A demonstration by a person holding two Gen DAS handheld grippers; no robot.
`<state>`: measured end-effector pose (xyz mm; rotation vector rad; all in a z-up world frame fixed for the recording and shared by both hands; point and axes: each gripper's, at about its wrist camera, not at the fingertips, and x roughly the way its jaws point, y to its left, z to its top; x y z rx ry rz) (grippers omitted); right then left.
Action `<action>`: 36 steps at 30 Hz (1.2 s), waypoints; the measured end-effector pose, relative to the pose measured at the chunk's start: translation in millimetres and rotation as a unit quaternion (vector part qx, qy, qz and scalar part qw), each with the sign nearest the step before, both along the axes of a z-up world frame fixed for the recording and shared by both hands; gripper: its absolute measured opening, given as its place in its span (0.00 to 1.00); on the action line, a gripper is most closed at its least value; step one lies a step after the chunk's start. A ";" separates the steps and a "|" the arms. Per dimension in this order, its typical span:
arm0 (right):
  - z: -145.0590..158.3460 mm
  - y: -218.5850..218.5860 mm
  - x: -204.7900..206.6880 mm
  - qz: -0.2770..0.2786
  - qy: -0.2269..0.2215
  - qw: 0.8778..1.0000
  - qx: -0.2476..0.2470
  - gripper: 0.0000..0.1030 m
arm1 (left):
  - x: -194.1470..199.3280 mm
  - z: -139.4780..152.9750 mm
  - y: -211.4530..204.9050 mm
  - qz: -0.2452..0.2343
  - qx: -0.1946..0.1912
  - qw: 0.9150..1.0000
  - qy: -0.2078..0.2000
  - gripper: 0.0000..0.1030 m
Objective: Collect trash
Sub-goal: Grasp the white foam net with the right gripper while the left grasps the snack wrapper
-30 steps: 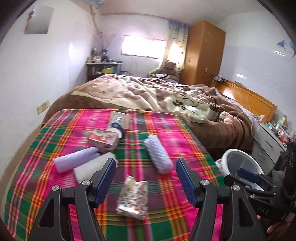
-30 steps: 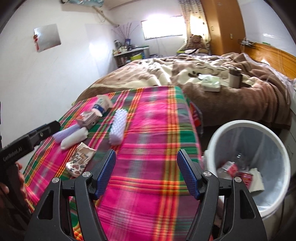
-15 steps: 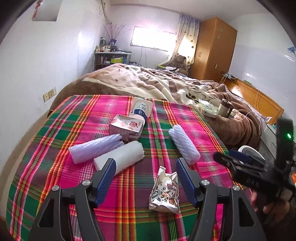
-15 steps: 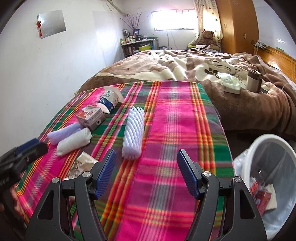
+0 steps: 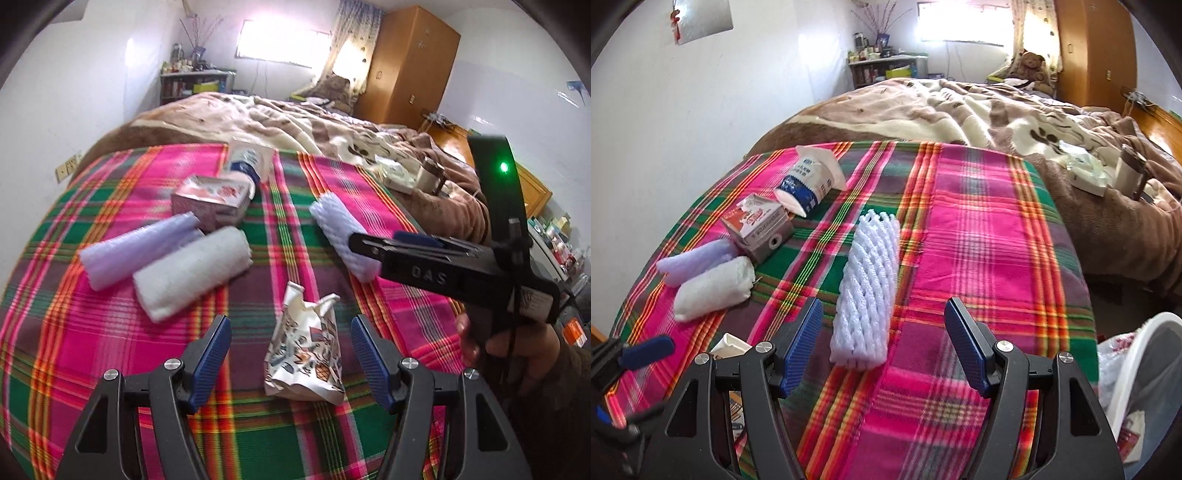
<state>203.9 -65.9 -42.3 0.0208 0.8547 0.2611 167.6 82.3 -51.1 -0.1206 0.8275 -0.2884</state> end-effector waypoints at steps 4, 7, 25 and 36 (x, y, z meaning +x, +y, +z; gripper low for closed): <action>-1.8 4.2 2.2 0.009 0.002 1.000 -0.002 0.67 | 3.6 -8.0 -6.8 -0.002 0.013 1.000 0.010 0.65; -4.9 6.2 6.4 0.011 0.012 1.000 0.000 0.61 | 4.5 -12.6 -10.8 -0.010 0.013 1.000 0.018 0.65; -8.7 2.8 4.4 0.007 0.025 1.000 0.006 0.28 | 7.2 -24.3 -16.9 0.001 0.027 0.999 0.041 0.47; 2.0 -7.2 -13.9 -0.002 0.004 1.000 0.022 0.28 | -2.4 -9.8 -19.7 0.007 0.028 0.999 0.021 0.47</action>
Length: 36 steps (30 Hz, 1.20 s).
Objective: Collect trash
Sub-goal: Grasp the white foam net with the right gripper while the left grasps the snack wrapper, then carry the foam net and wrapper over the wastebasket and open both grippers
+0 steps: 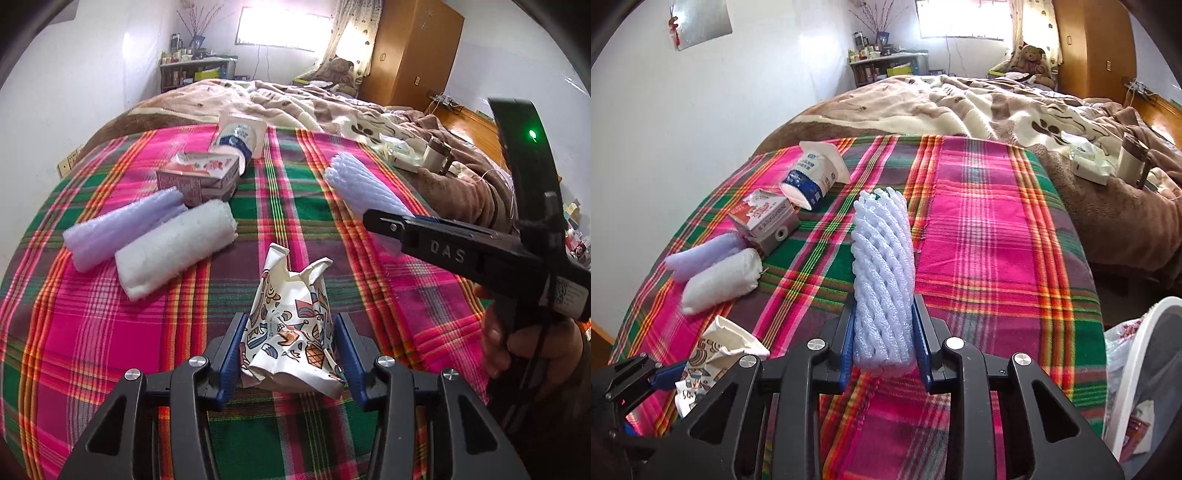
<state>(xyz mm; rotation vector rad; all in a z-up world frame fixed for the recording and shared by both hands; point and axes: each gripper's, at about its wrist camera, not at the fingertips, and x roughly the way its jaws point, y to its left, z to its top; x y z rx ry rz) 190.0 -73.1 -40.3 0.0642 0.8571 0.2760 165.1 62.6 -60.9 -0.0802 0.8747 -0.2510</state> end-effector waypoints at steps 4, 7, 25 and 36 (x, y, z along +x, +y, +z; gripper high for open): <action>7.8 -7.6 -8.2 -0.005 -0.010 1.000 0.007 0.28 | -6.4 12.9 -3.0 -0.003 -0.003 1.000 -0.015 0.47; 14.7 -14.8 -15.6 -0.009 -0.020 1.000 0.014 0.28 | -11.8 24.8 -7.5 -0.007 -0.002 1.000 -0.030 0.47; 55.3 -66.6 -78.6 -0.050 -0.088 0.994 0.035 0.28 | -48.0 77.2 -42.3 -0.023 -0.009 0.995 -0.096 0.47; 65.9 -111.8 -112.3 -0.113 -0.115 0.986 0.031 0.28 | -61.0 94.8 -87.5 -0.059 -0.008 0.990 -0.128 0.47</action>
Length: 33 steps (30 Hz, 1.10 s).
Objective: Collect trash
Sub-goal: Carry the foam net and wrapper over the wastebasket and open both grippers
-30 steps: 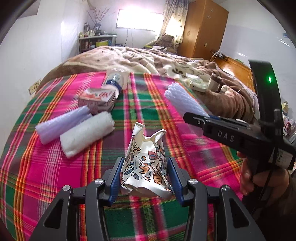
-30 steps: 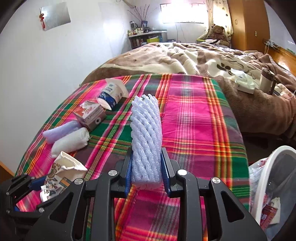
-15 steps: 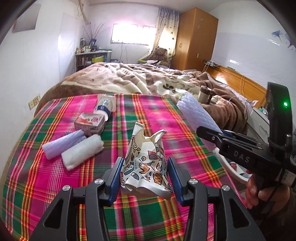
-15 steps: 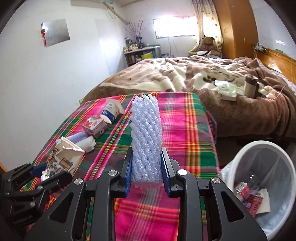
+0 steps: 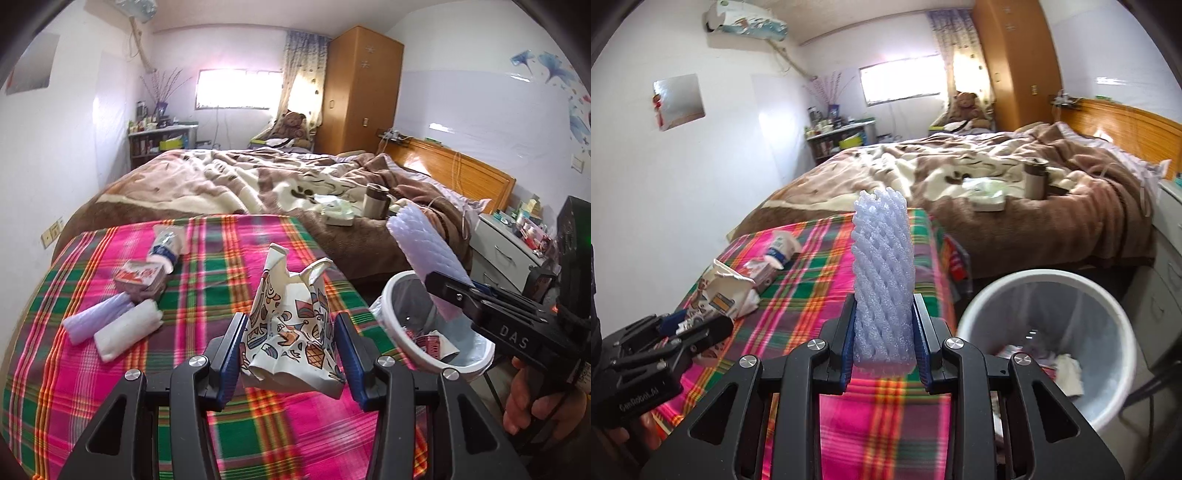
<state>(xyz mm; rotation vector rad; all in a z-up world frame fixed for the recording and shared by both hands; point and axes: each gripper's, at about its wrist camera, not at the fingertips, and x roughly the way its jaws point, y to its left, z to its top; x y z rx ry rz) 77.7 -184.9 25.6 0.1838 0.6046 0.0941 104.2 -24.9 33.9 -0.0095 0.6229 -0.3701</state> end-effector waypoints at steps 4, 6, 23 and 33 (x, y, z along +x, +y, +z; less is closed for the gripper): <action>0.3 -15.4 -8.3 -0.024 -0.005 1.000 -0.003 0.28 | -1.7 3.3 -21.2 -0.021 0.001 1.000 -0.004 0.47; -0.1 -24.9 -12.6 -0.036 -0.006 0.999 0.000 0.28 | -0.7 4.3 -31.5 -0.032 0.002 0.999 -0.006 0.47; -9.6 -91.8 -37.3 -0.134 0.005 0.991 -0.006 0.28 | 12.5 -2.3 -118.2 -0.104 0.002 0.995 0.003 0.47; -26.0 -116.2 -37.0 -0.164 0.036 0.986 -0.010 0.28 | 22.4 -12.6 -166.1 -0.135 0.012 0.991 0.011 0.47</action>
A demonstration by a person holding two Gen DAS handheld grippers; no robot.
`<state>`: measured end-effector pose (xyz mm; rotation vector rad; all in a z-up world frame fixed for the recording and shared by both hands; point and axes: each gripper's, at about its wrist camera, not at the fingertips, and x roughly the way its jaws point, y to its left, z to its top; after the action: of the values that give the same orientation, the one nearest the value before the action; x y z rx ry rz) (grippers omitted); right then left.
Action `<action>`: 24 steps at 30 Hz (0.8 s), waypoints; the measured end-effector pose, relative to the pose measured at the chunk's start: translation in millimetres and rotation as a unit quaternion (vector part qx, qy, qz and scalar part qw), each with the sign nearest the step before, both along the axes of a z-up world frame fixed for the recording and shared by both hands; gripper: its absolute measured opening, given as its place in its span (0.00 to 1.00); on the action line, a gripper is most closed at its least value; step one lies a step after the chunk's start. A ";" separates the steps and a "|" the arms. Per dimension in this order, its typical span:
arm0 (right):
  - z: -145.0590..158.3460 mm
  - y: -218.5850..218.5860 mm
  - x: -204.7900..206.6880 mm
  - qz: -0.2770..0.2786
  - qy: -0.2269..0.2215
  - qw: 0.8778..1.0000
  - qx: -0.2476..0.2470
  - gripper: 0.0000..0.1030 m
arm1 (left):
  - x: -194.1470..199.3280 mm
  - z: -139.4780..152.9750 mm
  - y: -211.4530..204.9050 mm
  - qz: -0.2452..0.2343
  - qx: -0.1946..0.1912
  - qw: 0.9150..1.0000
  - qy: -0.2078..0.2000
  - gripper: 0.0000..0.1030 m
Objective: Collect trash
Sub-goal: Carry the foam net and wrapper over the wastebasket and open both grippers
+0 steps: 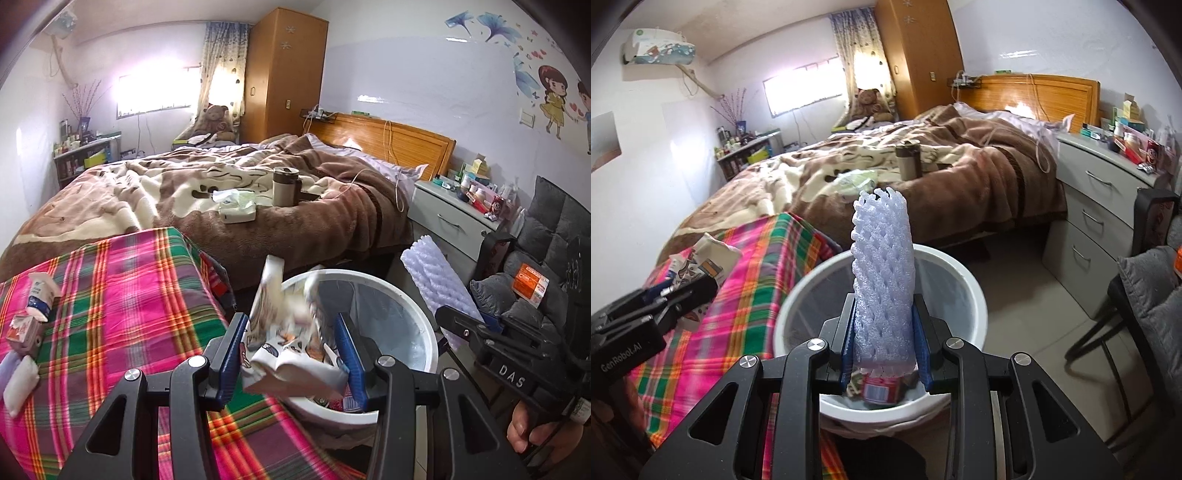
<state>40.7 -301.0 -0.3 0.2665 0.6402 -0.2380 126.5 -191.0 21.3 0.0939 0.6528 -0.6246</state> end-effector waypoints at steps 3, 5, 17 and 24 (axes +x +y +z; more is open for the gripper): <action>-5.8 -6.7 -0.8 -0.004 0.010 1.000 0.005 0.28 | 4.2 -5.4 -8.0 -0.003 0.002 1.000 0.008 0.47; -9.4 -11.6 -0.2 -0.005 0.016 1.000 0.009 0.28 | 5.4 -8.7 -13.5 -0.007 0.007 1.000 0.009 0.47; -26.5 -17.8 6.0 -0.001 0.046 0.999 0.022 0.28 | 23.1 -30.5 -29.3 -0.007 0.014 0.999 0.036 0.47; -30.7 -19.5 10.1 0.002 0.064 0.998 0.016 0.32 | 22.7 -32.5 -24.9 -0.002 0.015 0.999 0.038 0.47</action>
<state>50.7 -320.5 -31.1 0.2816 0.7724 -0.2432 149.3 -215.9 -11.2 0.1006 0.7364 -0.6245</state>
